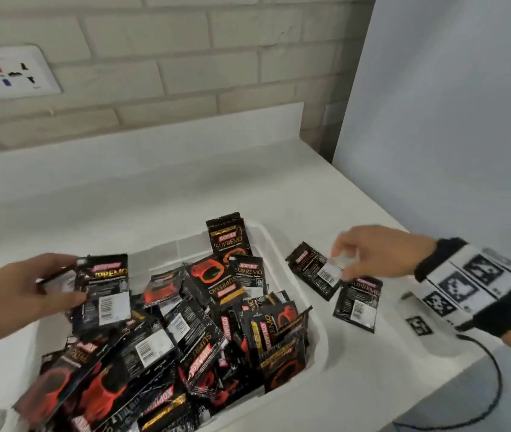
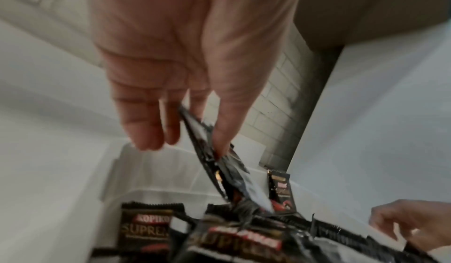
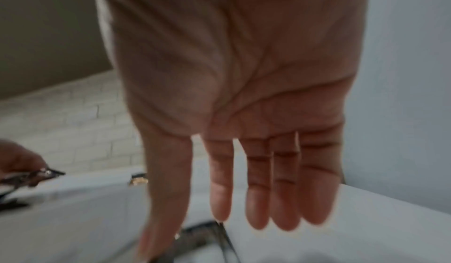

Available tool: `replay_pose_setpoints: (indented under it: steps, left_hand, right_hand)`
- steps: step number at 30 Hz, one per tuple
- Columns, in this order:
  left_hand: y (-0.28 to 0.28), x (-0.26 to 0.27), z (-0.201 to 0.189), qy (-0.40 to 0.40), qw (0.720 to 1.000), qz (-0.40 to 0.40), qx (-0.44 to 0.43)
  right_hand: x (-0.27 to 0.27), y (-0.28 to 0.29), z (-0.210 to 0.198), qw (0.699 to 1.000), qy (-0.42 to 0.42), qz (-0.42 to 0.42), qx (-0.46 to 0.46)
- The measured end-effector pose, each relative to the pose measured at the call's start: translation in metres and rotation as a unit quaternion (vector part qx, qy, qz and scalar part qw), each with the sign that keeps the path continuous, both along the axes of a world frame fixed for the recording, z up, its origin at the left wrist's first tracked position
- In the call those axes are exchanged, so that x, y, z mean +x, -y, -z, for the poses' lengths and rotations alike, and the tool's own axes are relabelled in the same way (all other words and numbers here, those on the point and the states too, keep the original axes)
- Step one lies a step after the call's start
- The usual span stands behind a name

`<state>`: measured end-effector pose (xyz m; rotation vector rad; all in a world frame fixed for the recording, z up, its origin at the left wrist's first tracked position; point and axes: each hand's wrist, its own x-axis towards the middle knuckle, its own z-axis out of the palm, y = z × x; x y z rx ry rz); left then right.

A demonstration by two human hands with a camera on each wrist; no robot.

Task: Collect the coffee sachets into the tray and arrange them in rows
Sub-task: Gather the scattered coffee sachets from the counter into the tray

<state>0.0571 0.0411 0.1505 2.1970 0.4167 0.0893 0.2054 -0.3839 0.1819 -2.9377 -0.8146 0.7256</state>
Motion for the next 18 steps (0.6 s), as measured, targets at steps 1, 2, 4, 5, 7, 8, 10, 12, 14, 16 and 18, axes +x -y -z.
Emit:
replay_pose_setpoints:
  steps: [1,2,4,5,7,8,10,12,14,16,18]
  left_hand:
    - [-0.006,-0.001,0.005,-0.008,0.999,-0.004,0.052]
    - [-0.011,0.0,0.008,-0.016,0.996,-0.006,0.09]
    - [-0.019,0.004,0.008,-0.023,0.99,-0.007,0.136]
    - [-0.019,0.004,0.006,-0.02,0.99,0.0,0.142]
    - [-0.015,0.001,0.002,-0.025,0.99,0.008,0.14]
    - [-0.012,-0.002,0.001,-0.031,0.99,0.016,0.139]
    - [-0.02,-0.008,0.01,-0.043,0.99,0.02,0.135]
    - [-0.042,-0.014,0.028,-0.051,0.991,0.01,0.127]
    - [-0.071,-0.025,0.051,-0.067,0.993,0.003,0.101]
    - [-0.095,-0.034,0.074,-0.061,0.995,0.005,0.08]
    - [-0.102,-0.04,0.076,-0.053,0.997,0.001,0.063]
  right_hand:
    - [-0.001,0.01,0.01,0.999,-0.03,0.008,-0.041]
    - [-0.004,0.018,0.018,0.997,-0.053,0.011,-0.056]
    - [-0.01,0.027,0.032,0.997,-0.069,0.009,-0.035]
    - [-0.012,0.029,0.036,0.998,-0.065,0.01,-0.013]
    - [-0.012,0.031,0.04,0.998,-0.058,0.026,0.026]
    - [-0.012,0.031,0.04,0.997,-0.062,0.037,0.038]
    - [-0.012,0.03,0.04,0.994,-0.084,0.059,0.047]
    - [-0.009,0.03,0.038,0.992,-0.085,0.07,0.063]
    - [-0.004,0.029,0.03,0.986,-0.08,0.098,0.109]
    - [0.003,0.025,0.02,0.971,-0.097,0.13,0.174]
    - [0.008,0.013,0.014,0.962,-0.126,0.124,0.208]
